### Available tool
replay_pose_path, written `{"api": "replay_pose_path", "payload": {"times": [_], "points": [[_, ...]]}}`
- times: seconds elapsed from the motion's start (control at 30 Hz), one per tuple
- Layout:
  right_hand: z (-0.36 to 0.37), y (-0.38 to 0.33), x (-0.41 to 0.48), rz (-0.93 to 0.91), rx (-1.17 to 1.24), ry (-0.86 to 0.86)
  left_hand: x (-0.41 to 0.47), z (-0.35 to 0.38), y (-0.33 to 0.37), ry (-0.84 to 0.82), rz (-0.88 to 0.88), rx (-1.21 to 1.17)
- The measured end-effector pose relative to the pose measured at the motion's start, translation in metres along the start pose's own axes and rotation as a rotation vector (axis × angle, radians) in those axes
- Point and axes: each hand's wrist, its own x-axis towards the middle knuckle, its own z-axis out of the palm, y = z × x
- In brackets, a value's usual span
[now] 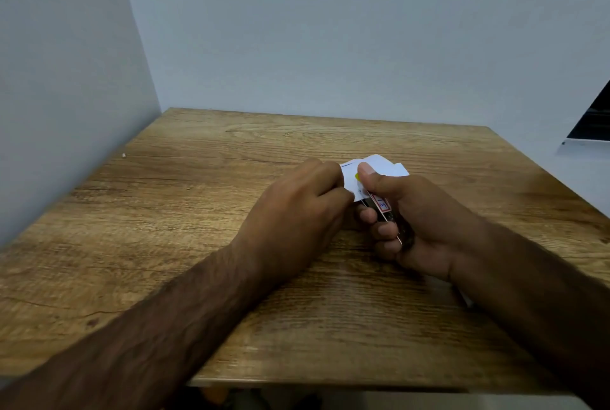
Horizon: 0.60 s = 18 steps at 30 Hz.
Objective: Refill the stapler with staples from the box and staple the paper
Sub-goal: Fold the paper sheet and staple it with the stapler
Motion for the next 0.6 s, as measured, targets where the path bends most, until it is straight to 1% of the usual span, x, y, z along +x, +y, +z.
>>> {"api": "replay_pose_path", "payload": {"times": [0.17, 0.43, 0.6], "points": [[0.0011, 0.0015, 0.0014, -0.054, -0.026, 0.015, -0.0003, 0.0013, -0.0008, 0.016, 0.005, -0.001], [0.0031, 0.0036, 0.0014, -0.065, -0.033, 0.033, -0.0006, 0.0018, -0.0012, 0.008, 0.009, -0.009], [0.0032, -0.0006, -0.0008, -0.003, -0.008, -0.030, -0.0004, 0.0011, -0.0041, -0.009, -0.017, -0.012]]}}
